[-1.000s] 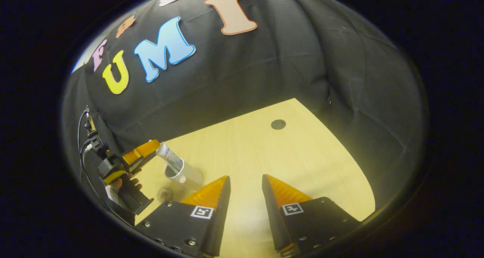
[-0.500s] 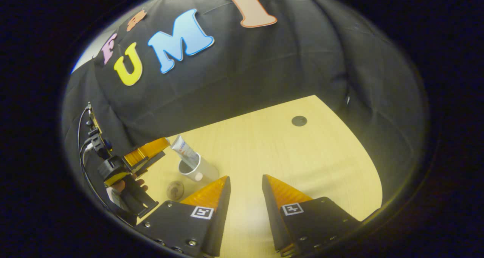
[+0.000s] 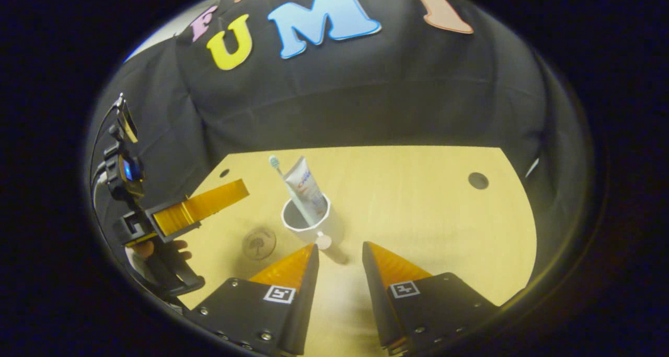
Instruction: Put the toothbrush and toothpaste on the desktop into the cup, then pick up the cup and place it on the coaster on the desktop.
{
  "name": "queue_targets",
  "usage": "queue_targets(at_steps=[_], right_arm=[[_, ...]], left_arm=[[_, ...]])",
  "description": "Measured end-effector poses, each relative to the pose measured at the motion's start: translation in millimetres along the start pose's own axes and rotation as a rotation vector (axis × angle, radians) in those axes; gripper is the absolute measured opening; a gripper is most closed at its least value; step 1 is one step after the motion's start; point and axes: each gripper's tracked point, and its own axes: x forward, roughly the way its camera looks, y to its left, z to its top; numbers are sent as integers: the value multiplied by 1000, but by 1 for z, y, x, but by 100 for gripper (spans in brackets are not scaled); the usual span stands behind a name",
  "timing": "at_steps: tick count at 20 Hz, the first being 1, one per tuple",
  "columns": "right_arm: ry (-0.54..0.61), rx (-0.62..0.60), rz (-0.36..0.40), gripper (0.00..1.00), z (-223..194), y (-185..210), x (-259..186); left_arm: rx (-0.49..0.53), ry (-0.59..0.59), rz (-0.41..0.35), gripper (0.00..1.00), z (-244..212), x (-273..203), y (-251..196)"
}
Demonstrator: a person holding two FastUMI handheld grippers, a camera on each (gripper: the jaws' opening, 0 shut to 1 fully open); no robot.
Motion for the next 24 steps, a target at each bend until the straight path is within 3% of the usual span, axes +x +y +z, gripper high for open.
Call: queue_targets(at_steps=[6,16,21,24], right_arm=[[123,-244,18,51,-7,11,35],[264,-369,54,51,-23,21,73],[314,-359,52,51,-30,17,86],[336,-364,34,33,-32,19,86]], left_arm=[[-13,18,61,94,-9,-44,39],[-41,68,159,94,-42,-110,89],[-84,60,209,93,-45,-143,101],[-102,38,234,93,-43,-161,110]])
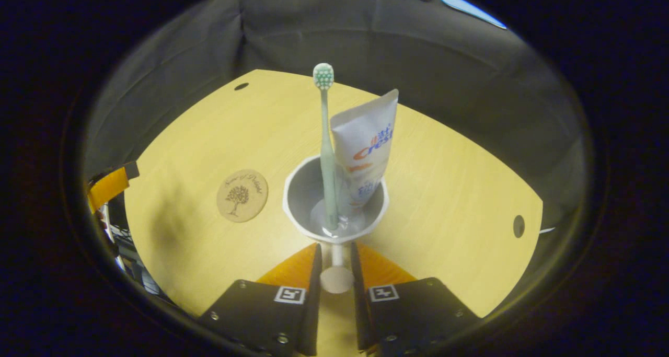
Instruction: Put the toothbrush and toothpaste on the desktop into the cup, then pick up the cup and place it on the coaster on the desktop.
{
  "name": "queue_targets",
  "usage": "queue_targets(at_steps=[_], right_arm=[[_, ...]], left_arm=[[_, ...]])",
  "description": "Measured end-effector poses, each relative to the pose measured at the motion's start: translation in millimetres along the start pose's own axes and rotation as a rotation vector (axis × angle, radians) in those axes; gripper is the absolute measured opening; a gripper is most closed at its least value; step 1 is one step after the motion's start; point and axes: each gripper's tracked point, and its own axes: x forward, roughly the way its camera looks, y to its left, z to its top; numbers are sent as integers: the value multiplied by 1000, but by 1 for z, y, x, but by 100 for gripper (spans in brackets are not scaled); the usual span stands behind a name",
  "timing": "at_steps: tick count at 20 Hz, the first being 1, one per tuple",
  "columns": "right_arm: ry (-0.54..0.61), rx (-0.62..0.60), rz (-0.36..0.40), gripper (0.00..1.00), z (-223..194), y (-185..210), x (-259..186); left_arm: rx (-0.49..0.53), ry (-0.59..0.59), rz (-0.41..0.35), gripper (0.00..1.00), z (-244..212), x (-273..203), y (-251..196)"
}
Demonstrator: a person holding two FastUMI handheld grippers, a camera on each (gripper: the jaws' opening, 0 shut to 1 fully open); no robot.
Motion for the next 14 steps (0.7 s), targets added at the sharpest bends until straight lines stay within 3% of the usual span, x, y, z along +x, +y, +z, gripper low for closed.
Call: queue_targets(at_steps=[5,12,13,14], right_arm=[[12,7,-21,16,-2,2,4],[-11,51,-48,16,-2,7,-1],[-17,64,-56,8,-1,4,-2],[-17,71,-59,8,-3,6,-6]], left_arm=[[-42,-17,19,93,1,-16,17],[-27,-20,7,94,-3,-26,17],[-24,-17,5,94,-5,-27,16],[-20,-14,2,94,-8,-28,17]])
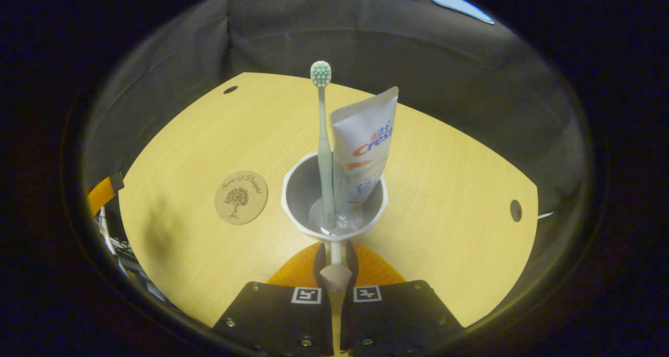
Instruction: Put the toothbrush and toothpaste on the desktop into the cup, then pick up the cup and place it on the coaster on the desktop.
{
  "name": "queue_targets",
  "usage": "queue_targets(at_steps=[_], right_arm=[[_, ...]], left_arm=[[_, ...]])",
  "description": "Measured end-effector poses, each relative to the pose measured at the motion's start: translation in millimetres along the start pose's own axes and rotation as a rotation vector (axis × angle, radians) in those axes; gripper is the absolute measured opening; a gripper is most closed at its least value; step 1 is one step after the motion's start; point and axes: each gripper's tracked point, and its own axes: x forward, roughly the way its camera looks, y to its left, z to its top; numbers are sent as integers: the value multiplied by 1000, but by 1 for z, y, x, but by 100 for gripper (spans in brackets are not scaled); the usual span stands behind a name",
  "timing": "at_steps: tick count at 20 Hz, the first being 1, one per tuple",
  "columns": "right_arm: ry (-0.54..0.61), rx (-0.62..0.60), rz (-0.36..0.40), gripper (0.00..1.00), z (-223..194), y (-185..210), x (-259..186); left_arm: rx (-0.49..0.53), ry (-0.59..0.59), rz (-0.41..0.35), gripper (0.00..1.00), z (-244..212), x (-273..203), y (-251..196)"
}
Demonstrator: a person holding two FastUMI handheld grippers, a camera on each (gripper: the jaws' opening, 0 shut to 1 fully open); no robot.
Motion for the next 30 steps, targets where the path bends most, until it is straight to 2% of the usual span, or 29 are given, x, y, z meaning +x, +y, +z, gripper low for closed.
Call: queue_targets(at_steps=[4,9,14,19,23,30], right_arm=[[-2,31,-6,8,-1,5,-4],[-53,57,28,7,18,27,-27],[-70,40,57,8,35,78,-25],[-46,6,77,7,34,109,-2],[-25,-4,73,7,40,107,15],[2,-16,31,8,38,109,7]], left_arm=[[16,12,-7,94,-5,-4,2],[13,11,-23,94,-7,-9,6],[9,5,-36,94,-4,-19,8],[21,6,-40,94,1,-29,24],[-7,0,-43,93,4,-36,38],[-10,0,-47,93,5,-38,48]])
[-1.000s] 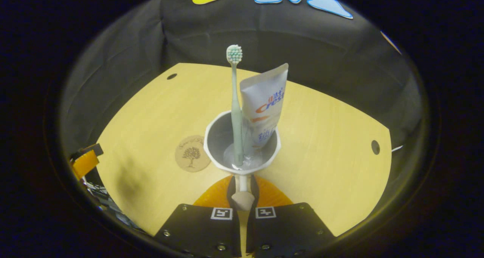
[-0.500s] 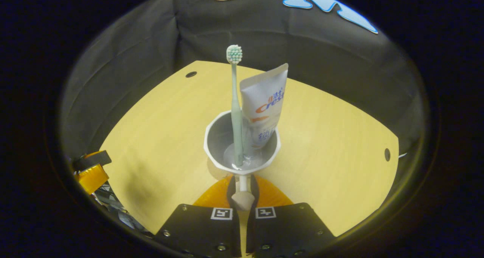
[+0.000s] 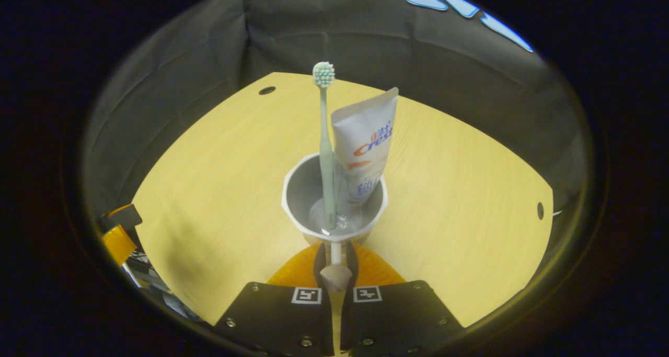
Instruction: Put the toothbrush and toothpaste on the desktop into the cup, then pick up the cup and place it on the coaster on the desktop.
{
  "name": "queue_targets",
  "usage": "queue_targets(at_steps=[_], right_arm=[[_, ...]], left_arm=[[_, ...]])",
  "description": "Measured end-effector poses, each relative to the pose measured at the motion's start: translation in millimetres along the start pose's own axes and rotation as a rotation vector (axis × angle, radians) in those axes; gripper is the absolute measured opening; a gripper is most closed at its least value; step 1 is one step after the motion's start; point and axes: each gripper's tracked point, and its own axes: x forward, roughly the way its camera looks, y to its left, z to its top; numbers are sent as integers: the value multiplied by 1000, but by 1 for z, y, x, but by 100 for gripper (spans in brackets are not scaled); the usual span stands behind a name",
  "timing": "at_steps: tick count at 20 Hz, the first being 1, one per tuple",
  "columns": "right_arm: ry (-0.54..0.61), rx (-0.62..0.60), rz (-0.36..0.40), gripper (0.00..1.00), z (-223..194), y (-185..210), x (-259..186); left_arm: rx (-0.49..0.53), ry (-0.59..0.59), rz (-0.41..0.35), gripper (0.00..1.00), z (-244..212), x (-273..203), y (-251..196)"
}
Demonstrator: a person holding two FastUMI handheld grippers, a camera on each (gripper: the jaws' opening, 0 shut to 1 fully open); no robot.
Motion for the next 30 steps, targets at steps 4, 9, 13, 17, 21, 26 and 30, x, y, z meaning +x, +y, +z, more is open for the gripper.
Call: queue_targets(at_steps=[4,9,13,17,21,26,30], right_arm=[[-14,-15,-28,8,3,0,-12],[-64,74,-36,24,4,3,-15],[-110,79,-53,24,10,1,-34],[-177,122,-49,24,22,2,-66],[-267,153,-90,23,29,-10,-106],[-415,223,-156,23,39,-24,-173],[-556,298,-248,23,48,-46,-225]], left_arm=[[4,-4,-8,94,4,2,0],[16,-3,-19,94,5,0,-1],[34,-6,-39,93,8,1,-7],[83,-24,-55,93,26,5,-18],[185,-72,-80,94,54,5,-47],[269,-179,-110,93,99,-8,-97],[334,-297,-100,93,127,-26,-135]])
